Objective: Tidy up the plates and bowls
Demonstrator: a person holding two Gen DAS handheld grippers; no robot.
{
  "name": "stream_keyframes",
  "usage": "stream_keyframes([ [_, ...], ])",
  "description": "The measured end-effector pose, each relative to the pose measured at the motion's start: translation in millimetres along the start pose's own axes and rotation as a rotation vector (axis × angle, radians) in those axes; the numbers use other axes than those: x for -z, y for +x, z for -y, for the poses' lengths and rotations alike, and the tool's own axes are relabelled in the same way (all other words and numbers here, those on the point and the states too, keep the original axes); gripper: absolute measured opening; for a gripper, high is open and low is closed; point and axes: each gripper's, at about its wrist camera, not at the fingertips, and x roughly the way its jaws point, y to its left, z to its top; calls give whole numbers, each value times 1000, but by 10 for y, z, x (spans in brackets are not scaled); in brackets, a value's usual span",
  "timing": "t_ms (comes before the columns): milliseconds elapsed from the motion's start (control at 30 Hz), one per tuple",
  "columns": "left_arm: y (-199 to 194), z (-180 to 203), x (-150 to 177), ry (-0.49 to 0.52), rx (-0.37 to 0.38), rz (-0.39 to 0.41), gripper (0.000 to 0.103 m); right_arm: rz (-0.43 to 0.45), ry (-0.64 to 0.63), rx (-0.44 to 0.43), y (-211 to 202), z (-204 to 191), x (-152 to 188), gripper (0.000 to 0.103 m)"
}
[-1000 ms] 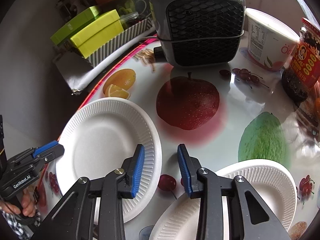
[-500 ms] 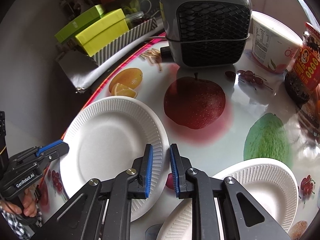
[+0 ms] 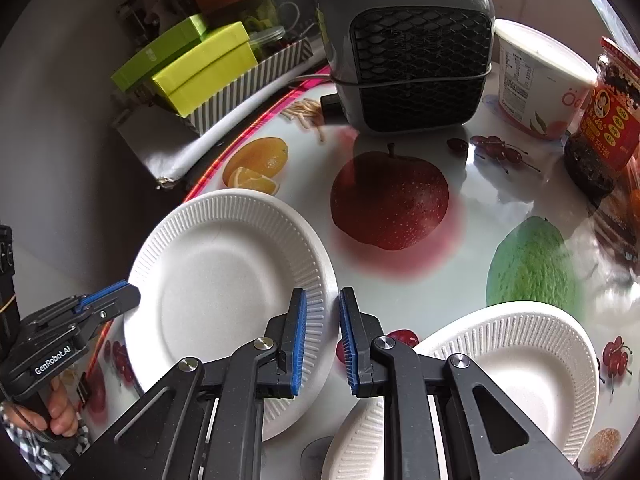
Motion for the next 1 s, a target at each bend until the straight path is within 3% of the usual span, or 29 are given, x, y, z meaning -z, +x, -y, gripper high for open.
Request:
stream_keyframes([
  [467, -398, 76, 124, 18, 29, 33, 18, 40, -1, -4, -471, -115, 174, 16],
  [1000, -766, 227, 529, 82, 64, 27, 18, 53, 27, 5, -992, -187, 789, 16],
])
